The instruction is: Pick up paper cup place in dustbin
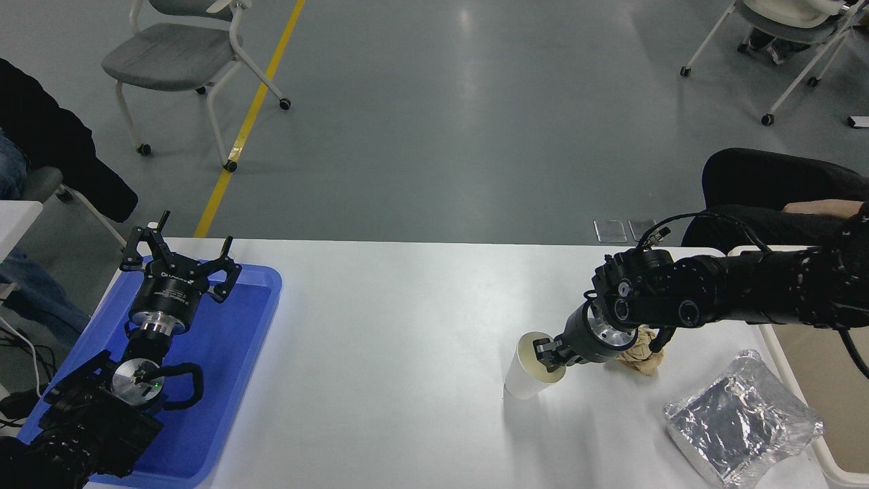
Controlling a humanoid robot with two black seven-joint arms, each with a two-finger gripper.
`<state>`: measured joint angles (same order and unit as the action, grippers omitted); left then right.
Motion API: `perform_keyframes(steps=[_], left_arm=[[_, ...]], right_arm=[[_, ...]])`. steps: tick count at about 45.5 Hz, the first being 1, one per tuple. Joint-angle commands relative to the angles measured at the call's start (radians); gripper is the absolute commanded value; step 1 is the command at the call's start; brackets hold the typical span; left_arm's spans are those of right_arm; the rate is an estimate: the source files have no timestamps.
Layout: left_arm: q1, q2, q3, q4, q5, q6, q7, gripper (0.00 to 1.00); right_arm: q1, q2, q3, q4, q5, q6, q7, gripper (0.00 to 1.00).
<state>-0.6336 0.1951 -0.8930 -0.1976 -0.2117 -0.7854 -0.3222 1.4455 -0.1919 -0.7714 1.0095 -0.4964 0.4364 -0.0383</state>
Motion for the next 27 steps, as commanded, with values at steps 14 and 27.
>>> perform_keyframes(steps=[14,27], left_arm=[[0.002,0.003,-0.001,0.0,0.0,0.0,0.0,1.0],[0.002,0.004,-0.001,0.0,0.0,0.0,0.0,1.0]], right_arm=[[0.582,-0.113,-0.272,0.302,0.108,0.088,0.0,0.0],[0.872,-0.153,-0.413,0.484,0.147,0.131,0.0,0.0]])
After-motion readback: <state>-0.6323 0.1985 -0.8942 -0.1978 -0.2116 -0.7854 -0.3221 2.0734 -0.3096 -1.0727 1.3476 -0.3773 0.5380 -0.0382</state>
